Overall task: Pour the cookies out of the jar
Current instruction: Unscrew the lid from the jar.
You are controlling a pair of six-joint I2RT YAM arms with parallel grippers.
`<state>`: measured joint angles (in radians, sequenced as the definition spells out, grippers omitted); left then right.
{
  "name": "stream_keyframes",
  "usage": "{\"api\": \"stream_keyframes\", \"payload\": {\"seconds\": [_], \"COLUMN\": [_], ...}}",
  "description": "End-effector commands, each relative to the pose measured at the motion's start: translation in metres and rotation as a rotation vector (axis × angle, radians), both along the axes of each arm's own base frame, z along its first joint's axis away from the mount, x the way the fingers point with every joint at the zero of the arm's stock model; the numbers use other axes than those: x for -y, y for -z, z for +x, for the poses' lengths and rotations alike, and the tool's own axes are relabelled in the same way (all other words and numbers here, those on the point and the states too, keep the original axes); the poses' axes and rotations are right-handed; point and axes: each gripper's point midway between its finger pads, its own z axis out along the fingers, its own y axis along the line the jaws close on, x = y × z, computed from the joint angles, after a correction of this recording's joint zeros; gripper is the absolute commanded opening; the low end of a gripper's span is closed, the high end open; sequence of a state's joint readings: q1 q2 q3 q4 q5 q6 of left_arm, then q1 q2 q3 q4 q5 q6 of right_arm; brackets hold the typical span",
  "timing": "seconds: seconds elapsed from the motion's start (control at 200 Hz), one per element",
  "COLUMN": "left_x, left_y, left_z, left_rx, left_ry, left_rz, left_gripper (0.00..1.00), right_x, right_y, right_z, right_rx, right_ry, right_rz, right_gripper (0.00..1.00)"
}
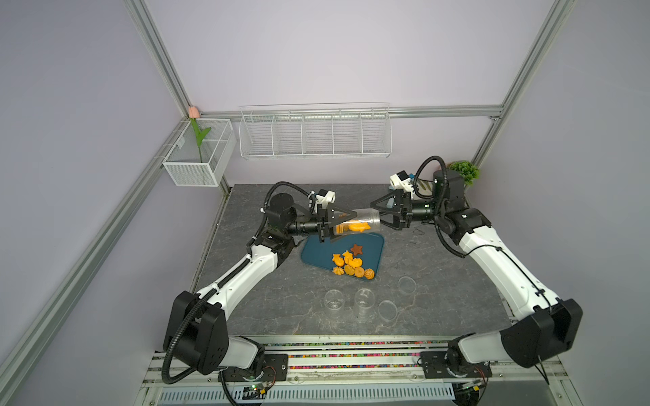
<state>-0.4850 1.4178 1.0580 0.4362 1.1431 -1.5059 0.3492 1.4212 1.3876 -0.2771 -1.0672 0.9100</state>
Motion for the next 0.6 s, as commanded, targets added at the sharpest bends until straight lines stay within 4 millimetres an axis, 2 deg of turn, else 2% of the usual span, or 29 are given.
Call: {"api": "stream_keyframes", "payload": {"seconds": [0.0, 0.17, 0.3, 0.545, 0.595], "left_x": [0.000, -0.002, -0.003, -0.006, -0.007], "left_y": [-0.017, -0.009, -0.010, -0.014, -0.012], "left_z": [-0.003, -0.007, -0.009, -0.016, -0.018], "left_rx": [0.065, 0.050, 0.058, 0.070, 0.069], "left_ry": [0.017, 0.019, 0.020, 0.024, 0.025], "left_rz": [-0.030, -0.019, -0.021, -0.024, -0.019], "left_gripper": [0.62, 0.62, 0.62, 0.62, 0.62], "right_x": [-0.007, -0.006, -0.012, -0.011, -0.009], "right_y": [-0.001, -0.007, -0.014, -0.012, -0.011], "right_z": [-0.023, -0.030, -0.042, -0.064, -0.068], "right_rx": [-0.039, -0.033, -0.029, -0.065, -0.066], "right_ry": [-0.062, -0.053, -0.077, -0.108, -0.113], "right_rz": [0.007, 0.010, 0.019, 0.014, 0.010], "right_gripper": [0.91, 0.91, 0.93, 1.00, 0.98]}}
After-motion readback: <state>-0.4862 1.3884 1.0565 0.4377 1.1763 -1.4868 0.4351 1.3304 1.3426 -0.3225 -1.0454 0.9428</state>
